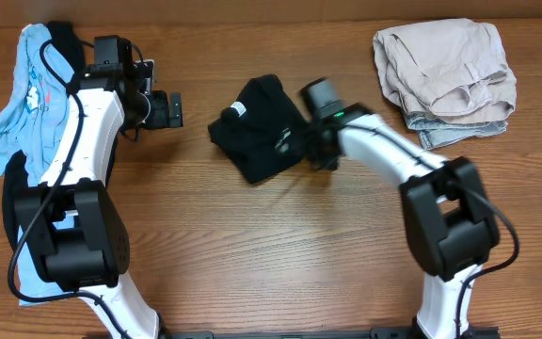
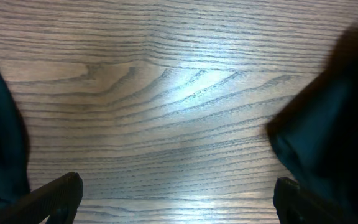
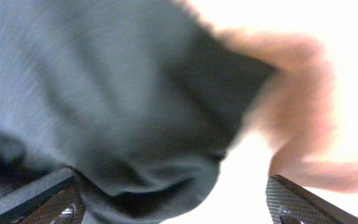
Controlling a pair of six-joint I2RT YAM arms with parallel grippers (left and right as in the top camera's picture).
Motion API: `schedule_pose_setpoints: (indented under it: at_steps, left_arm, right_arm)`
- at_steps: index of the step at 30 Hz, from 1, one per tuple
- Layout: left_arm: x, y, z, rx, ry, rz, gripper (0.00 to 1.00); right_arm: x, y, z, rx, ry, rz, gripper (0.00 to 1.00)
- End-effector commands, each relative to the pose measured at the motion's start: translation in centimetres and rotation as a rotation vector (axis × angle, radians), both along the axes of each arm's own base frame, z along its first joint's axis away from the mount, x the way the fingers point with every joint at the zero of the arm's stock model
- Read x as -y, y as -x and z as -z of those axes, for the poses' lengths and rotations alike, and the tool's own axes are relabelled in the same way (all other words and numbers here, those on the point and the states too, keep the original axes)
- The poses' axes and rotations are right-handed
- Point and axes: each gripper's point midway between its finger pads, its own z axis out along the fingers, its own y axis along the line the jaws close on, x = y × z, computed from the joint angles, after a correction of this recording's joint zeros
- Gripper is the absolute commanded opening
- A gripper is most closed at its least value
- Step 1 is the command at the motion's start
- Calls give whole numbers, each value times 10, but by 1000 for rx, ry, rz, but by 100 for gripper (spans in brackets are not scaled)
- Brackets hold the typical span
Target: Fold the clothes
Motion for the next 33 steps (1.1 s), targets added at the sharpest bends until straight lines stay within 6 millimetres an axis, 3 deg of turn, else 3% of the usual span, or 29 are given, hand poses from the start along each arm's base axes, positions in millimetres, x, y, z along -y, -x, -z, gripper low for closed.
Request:
schedule_pose_setpoints:
  at_steps: [1,4,9,12,15,19,25,29,33]
  left_arm:
    - [-1,-3,-6,17,-2,-7,100]
    - [-1,-5,-6,22,-2,-6,100]
    - [-1,-5,-6,24,-3,-5,100]
    - [-2,-8,-7,35,-5,-5,100]
    - [-5,-9,-8,42,-5,-11,100]
    - [-7,-9,-8,42,-5,-16,100]
    - [-7,-12,-9,54,-6,-17,100]
    - [-7,-12,-9,56,-6,-17,100]
    - [-7,-12,-9,56,-6,-17,100]
  right_arm:
    - [43,-37,-1,108,33,-34,95]
    - [65,-59,-17,176,10,-59,95]
    - [72,-76,-75,204,-33,-85,90]
    - [54,-73,-110,211,-38,-123,90]
    - [26,-60,-123,200,-36,-181,93]
    - [-16,-37,-108,127,-51,-195,93]
    - [-66,-13,-65,54,-79,-169,85]
    - [-64,6,-35,-44,-47,-127,85]
    - [-52,16,-19,-98,-22,-111,89]
